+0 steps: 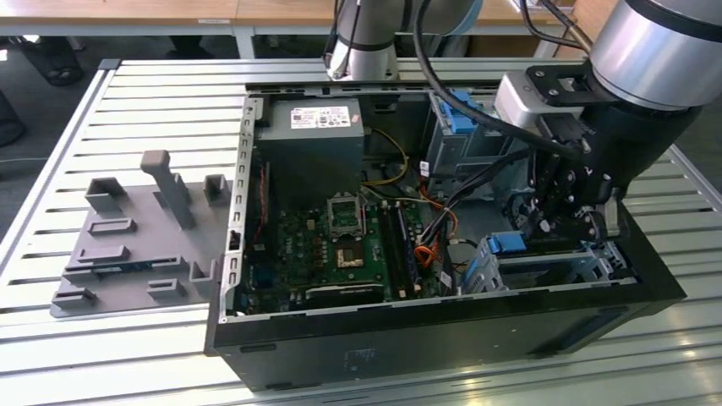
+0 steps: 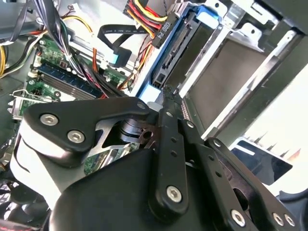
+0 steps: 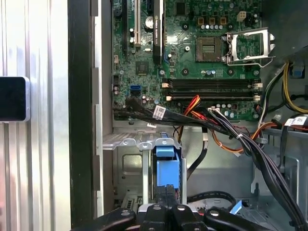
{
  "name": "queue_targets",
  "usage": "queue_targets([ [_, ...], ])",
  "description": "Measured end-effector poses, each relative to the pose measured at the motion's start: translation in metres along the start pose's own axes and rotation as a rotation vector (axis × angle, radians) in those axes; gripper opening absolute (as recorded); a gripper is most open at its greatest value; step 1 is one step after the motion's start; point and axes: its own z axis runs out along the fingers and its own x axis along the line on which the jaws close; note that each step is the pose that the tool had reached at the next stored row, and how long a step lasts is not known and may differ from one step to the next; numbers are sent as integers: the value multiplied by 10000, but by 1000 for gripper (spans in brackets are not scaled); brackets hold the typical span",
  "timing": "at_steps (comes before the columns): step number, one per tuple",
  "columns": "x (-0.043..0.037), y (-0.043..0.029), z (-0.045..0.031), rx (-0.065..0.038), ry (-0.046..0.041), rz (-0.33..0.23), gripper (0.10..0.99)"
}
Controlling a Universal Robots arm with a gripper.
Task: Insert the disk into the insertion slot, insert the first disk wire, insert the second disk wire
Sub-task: 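Insert the first disk wire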
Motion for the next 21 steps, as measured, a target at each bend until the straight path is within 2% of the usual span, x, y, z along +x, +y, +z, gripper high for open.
queue_targets([
  [3,-1,-3,-99,0,2,-1,106],
  [6,-4,-4,-146,0,0,-2,106],
  [14,-47,-50,-147,0,-1,-2,106],
  [21,-137,-115,-136,0,-1,-2,106],
])
